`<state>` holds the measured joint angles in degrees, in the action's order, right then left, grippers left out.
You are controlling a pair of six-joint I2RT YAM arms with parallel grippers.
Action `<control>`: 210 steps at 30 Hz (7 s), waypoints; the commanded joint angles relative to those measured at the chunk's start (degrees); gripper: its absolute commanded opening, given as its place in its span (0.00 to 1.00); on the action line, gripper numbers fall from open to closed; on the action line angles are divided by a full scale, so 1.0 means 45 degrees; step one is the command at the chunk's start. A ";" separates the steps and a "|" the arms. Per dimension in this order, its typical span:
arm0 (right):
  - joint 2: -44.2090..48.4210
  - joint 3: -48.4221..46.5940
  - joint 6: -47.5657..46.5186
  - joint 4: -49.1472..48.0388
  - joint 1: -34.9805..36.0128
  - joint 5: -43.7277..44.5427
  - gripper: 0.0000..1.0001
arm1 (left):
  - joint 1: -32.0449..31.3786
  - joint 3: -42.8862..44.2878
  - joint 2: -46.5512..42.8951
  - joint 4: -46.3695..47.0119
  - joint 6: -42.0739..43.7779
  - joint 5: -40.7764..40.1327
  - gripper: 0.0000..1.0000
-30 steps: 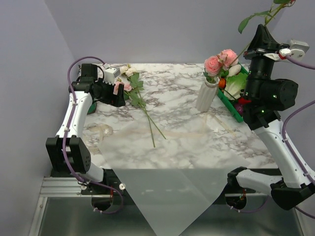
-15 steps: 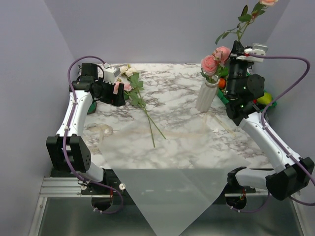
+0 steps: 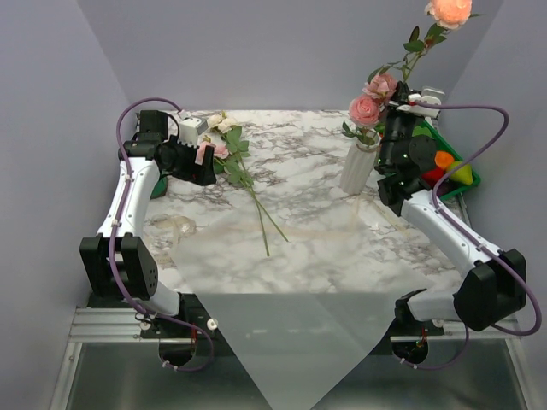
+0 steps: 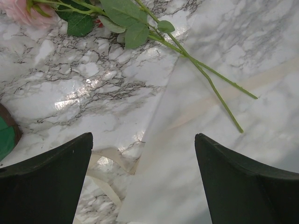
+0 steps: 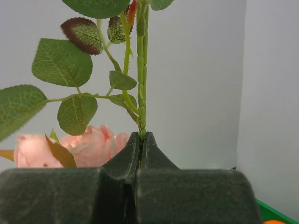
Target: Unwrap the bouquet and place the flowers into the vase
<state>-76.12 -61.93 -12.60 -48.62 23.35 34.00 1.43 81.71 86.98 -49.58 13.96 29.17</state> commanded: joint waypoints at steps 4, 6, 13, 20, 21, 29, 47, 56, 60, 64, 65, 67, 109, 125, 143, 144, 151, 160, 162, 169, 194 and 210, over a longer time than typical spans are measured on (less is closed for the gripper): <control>-0.0175 0.0383 -0.0012 -0.1304 -0.0092 0.0433 0.01 | 0.0092 -0.0384 -0.0520 -0.0388 0.0375 0.0139 0.99; -0.0214 0.0287 -0.0324 -0.1285 -0.0092 0.0472 0.01 | 0.0112 -0.0404 -0.0520 -0.0368 0.0414 0.0139 0.99; 0.0039 -0.0102 -0.0110 -0.1168 -0.0092 0.0296 0.01 | 0.0131 -0.0424 -0.0520 -0.0407 0.0453 0.0315 0.99; -0.0214 -0.1021 -0.0637 -0.0993 -0.0092 0.0179 0.01 | 0.0151 -0.0580 -0.0500 -0.0466 0.0551 0.0335 0.99; -0.0253 -0.1023 -0.0637 -0.0992 -0.0092 0.0179 0.01 | 0.0151 -0.0619 -0.0520 -0.0485 0.0570 0.0373 0.99; -0.0624 -0.0867 -0.0891 -0.1148 -0.0112 0.0238 0.01 | 0.0170 -0.0775 -0.0540 -0.0447 0.0688 0.0374 0.99; 0.0485 0.1613 0.1626 0.1679 -0.0092 0.0141 0.48 | 0.0326 -0.0971 -0.0813 -0.0329 0.0727 0.0568 0.99; 0.2811 0.2529 0.4184 0.5914 0.0375 -0.0816 0.75 | 0.0326 -0.1107 -0.1028 -0.0232 0.0532 0.0725 0.99; 0.3613 0.3370 0.4870 0.7053 0.1331 -0.0585 0.77 | 0.0326 -0.1166 -0.1184 -0.0212 0.0434 0.0823 0.99; 0.4781 0.3938 0.5337 0.7775 0.2387 -0.0095 0.77 | 0.0326 -0.1147 -0.1320 -0.0232 0.0337 0.0804 0.99; 0.5057 0.4035 0.5513 0.8106 0.2717 -0.0075 0.77 | 0.0307 -0.1147 -0.1340 -0.0232 0.0336 0.0784 0.99; 0.5507 0.4134 0.5613 0.8304 0.3167 0.0256 0.77 | 0.0326 -0.1166 -0.1399 -0.0232 0.0336 0.0725 0.99; -1.0760 -0.9595 0.5593 1.5979 0.5553 -0.5836 0.57 | 0.0971 -0.1478 -0.1634 -0.0388 0.0531 0.0764 0.99; -1.3026 -1.2310 0.6433 1.8440 0.5103 -0.5817 0.50 | 0.0971 -0.1401 -0.1809 -0.0368 0.0434 0.0960 0.99; -1.4628 -1.4557 0.6237 1.9984 0.4849 -0.6735 0.50 | 0.0990 -0.1537 -0.1868 -0.0251 0.0551 0.0999 0.99; -1.4647 -1.4596 0.6257 2.0004 0.4849 -0.6774 0.50 | 0.0990 -0.1556 -0.1868 -0.0232 0.0551 0.0979 0.99; -1.5272 -1.5395 0.6491 2.0685 0.4830 -0.6911 0.50 | 0.1010 -0.1635 -0.1790 -0.0134 0.0571 0.1038 0.99; -1.6073 -1.6198 0.7058 2.1389 0.4635 -0.6696 0.45 | 0.1127 -0.1479 -0.1829 -0.0271 0.0746 0.1038 0.99; -1.5938 -1.6043 0.7136 2.1410 0.4576 -0.6735 0.40 | 0.1166 -0.1459 -0.1848 -0.0290 0.0766 0.1057 0.99; -1.4533 -1.4054 0.7097 2.0045 0.4537 -0.7437 0.36 | 0.1205 -0.1595 -0.1868 -0.0329 0.0825 0.1077 0.99; -1.4156 -1.5004 0.6375 1.9826 0.4517 -0.6481 0.29 | 0.1342 -0.2123 -0.1829 -0.0095 0.0961 0.1096 0.99; -1.5390 -1.5886 0.6589 2.1156 0.4341 -0.7106 0.38 | 0.1440 -0.1948 -0.1985 -0.0271 0.1079 0.1389 0.99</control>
<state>-144.18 -134.08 16.95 43.66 43.11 3.33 7.51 72.51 79.70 -50.48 18.20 32.99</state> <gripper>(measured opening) 0.367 0.988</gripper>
